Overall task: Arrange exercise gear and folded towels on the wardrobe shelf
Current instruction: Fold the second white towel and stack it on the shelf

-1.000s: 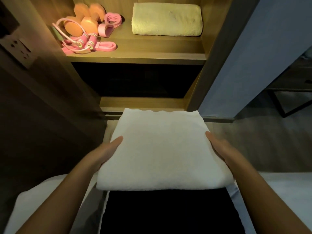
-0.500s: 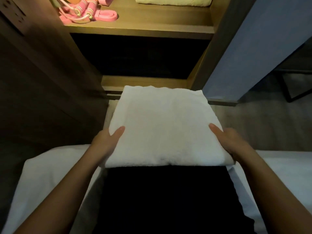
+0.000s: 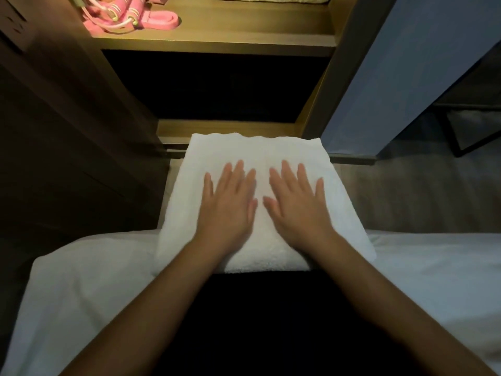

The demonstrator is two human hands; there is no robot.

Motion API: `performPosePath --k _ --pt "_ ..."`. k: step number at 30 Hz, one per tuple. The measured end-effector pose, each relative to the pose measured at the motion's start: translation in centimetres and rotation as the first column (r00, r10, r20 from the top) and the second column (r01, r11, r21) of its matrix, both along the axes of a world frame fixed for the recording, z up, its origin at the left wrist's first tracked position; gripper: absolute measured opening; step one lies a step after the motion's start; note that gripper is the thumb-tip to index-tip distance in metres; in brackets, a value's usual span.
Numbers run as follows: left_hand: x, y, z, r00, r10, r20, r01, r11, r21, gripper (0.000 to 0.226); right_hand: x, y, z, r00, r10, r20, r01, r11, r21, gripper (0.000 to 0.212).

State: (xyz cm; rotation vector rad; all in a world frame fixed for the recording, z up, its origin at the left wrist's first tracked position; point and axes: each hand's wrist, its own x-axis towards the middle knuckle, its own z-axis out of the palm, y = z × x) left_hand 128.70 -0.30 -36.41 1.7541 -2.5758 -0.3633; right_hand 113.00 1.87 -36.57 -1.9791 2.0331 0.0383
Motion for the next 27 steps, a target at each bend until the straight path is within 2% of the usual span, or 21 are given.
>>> performPosePath --k 3,10,13,17,18,20,22,24,26,27 --pt "0.4 0.4 -2.2 0.990 -0.007 0.139 -0.004 0.997 0.079 0.068 -0.5 0.3 -2.2 0.992 0.030 -0.120 -0.017 0.995 0.102 0.070" --pt "2.3 0.7 -2.8 0.972 0.216 0.094 -0.227 0.964 0.140 0.077 -2.9 0.8 -2.2 0.980 -0.181 -0.078 0.191 0.970 0.151 0.082" --pt "3.0 0.4 -2.2 0.947 0.309 0.088 -0.321 0.917 0.239 0.083 -3.7 1.0 -1.6 0.961 -0.274 -0.045 0.277 0.938 0.210 0.081" --pt "5.0 -1.6 -0.7 0.887 0.445 0.124 -0.456 0.801 0.388 0.082 -6.2 -0.6 -0.5 0.915 -0.401 -0.046 0.395 0.867 0.303 0.081" --pt "5.3 -2.5 -0.3 0.875 0.467 0.127 -0.478 0.798 0.368 0.079 -6.7 -1.6 0.0 0.910 -0.413 -0.042 0.408 0.870 0.278 0.080" --pt "4.9 -4.7 0.6 0.890 0.452 0.065 -0.454 0.861 0.228 0.072 -6.7 -3.8 0.8 0.919 -0.392 0.038 0.383 0.913 0.140 0.074" --pt "3.0 -6.9 0.9 0.945 0.323 -0.061 -0.320 0.946 0.044 0.064 -5.5 -6.4 1.1 0.959 -0.261 0.110 0.267 0.963 -0.042 0.064" --pt "0.1 -8.8 0.7 0.951 0.219 -0.220 -0.241 0.967 -0.080 0.057 -3.6 -8.8 0.7 0.983 -0.143 0.119 0.161 0.973 -0.166 0.057" --pt "-2.1 -10.1 -0.4 0.955 0.163 -0.248 -0.206 0.965 -0.160 0.054 -2.2 -10.4 -0.4 0.988 -0.098 0.122 0.117 0.979 -0.168 0.055" --pt "-2.7 -10.5 -1.2 0.963 0.138 -0.230 -0.176 0.973 -0.151 0.052 -1.9 -10.8 -1.3 0.991 -0.076 0.110 0.089 0.988 -0.123 0.055"
